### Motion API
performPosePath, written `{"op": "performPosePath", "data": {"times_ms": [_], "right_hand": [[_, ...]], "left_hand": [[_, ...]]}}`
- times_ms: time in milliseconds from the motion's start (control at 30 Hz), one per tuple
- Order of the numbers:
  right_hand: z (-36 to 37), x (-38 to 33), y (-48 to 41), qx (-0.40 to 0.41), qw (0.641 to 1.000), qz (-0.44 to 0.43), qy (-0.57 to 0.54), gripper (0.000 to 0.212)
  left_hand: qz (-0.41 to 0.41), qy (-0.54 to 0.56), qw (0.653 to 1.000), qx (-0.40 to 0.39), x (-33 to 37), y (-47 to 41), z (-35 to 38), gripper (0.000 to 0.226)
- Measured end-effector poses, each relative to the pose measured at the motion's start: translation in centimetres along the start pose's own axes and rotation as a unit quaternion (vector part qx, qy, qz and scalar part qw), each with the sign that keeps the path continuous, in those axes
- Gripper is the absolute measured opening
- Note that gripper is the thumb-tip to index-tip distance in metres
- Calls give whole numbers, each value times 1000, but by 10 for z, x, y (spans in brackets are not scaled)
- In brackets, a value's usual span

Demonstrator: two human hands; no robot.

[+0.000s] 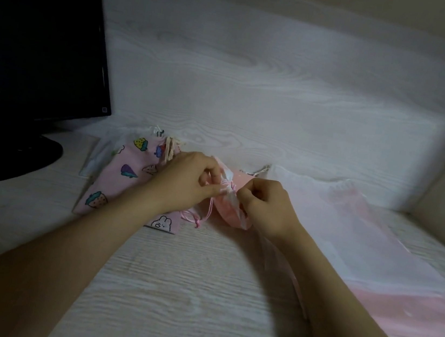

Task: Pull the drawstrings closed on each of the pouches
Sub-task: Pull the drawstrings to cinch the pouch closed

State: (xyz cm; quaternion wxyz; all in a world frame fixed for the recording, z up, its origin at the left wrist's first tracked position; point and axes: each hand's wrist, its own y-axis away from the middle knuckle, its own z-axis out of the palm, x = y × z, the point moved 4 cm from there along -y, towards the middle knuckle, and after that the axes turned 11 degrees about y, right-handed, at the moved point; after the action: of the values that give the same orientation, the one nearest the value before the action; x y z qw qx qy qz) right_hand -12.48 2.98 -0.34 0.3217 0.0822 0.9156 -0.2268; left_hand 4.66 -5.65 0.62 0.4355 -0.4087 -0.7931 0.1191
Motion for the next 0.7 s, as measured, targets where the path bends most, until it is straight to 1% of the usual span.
{"op": "performPosePath", "data": {"times_ms": [33,100,200,267,333,433,533,567,600,700], "right_hand": [[0,0,0,-1,1000,0,-3,20],[0,1,0,-2,1000,-1,-5,15],[-1,3,-2,9,1000,-5,16,15],[0,3,-3,15,1000,-3,20,14],[2,2,-3,11,1000,-2,15,14],[4,1,-1,-7,1000,4,11,18],[4,2,-1,-9,1000,8,18,24],[4,3,-2,-6,1000,10,13,26],[4,4,-3,-4,1000,11,8,29],[5,7,-6,9,1000,9,8,40]], "left_hand": [[-4,13,1000,-8,-1,-1,1,14],[-31,71,996,-31,-4,-1,1,8],[-101,168,979,-47,-10,-2,-1,5],[-176,228,956,-62,-6,-1,0,8],[-246,289,922,-76,-2,2,3,13],[-295,311,899,-89,-3,6,6,19],[-335,330,879,-84,-8,7,7,24],[-330,317,885,-82,-8,6,7,28],[-315,292,900,-78,-9,6,8,33],[-234,176,953,-74,-9,3,7,44]]}}
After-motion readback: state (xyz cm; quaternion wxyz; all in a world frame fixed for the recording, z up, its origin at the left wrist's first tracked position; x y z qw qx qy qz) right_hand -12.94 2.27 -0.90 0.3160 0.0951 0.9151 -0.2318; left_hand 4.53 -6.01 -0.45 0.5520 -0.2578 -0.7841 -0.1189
